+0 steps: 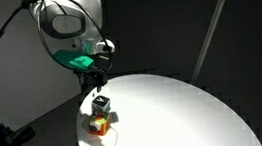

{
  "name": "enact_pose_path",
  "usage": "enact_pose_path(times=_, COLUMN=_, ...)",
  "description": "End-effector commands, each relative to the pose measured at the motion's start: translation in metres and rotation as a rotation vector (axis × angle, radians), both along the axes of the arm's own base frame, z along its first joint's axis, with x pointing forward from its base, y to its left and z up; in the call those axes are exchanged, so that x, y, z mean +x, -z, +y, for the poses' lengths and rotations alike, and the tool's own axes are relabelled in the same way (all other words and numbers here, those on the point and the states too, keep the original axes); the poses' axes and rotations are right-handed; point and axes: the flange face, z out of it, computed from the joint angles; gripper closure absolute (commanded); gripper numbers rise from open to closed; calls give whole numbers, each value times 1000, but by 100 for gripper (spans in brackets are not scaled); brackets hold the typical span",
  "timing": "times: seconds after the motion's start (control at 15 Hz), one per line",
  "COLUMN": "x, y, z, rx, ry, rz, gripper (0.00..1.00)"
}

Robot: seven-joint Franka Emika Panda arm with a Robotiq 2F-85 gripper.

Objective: Pick up the block with a house image on top and move it to the left near the block with a letter image on top

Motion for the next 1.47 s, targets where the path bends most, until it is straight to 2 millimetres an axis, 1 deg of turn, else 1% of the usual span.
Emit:
enact_pose_path(times=0.0, x=0, y=0, z=0, rx=0, ry=0, rz=1, gripper=0)
enact_pose_path(times=0.27, x=0, y=0, z=0, rx=0, ry=0, rz=2, gripper=0)
enact_pose_path(times=0.4, x=-2, y=-11, z=3, rx=6, ry=-30, rz=-39, gripper=0)
enact_pose_path(times=0.8, x=-11, y=-52, z=21, rx=22, ry=-166, rz=-150, gripper=0)
enact_pose_path(times=1.0, x=-24, y=-66, z=27, rx=10, ry=-160, rz=-156, gripper=0)
enact_pose_path(times=1.4, x=-58, y=-79, z=33, rx=-13, ry=-140, rz=-77, gripper=0)
